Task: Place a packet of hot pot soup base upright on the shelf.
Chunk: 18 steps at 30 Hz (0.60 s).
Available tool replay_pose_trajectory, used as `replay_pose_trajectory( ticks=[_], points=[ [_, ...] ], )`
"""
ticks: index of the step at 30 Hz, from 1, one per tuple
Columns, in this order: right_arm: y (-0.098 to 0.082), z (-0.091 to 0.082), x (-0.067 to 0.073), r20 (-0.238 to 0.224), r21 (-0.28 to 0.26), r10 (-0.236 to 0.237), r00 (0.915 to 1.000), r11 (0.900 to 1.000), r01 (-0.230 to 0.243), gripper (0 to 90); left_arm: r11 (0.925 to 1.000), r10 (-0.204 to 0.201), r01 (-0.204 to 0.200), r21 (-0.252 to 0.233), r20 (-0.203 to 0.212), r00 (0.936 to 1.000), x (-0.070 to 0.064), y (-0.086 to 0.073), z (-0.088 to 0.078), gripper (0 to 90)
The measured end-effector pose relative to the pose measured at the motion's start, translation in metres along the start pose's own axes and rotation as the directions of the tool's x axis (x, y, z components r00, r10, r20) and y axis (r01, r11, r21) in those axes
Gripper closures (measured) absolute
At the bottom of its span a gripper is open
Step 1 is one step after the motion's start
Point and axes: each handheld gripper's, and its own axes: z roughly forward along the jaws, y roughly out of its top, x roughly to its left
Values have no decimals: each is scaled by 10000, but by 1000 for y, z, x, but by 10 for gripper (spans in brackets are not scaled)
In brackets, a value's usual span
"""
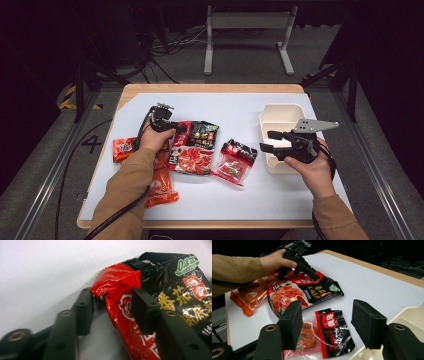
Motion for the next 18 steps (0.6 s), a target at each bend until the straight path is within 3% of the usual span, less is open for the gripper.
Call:
replay_pose_trajectory(
  ticks=[3,6,11,18],
  points=[
    [0,1,0,-15,62,0,10000,10000,0,426,9997,-254,251,69,414,9988,1,-1,0,730],
    [0,1,0,-41,63,11,10000,10000,-11,426,9995,-309,314,-74,562,9979,0,-1,-3,804],
    [-1,2,-1,-54,56,53,10000,10000,-52,426,9983,-437,459,-362,591,9973,-7,2,-11,847],
    [-1,0,-2,18,43,113,9999,9999,-113,437,9961,44,19,-886,709,9975,-25,13,-29,870]
  ],
)
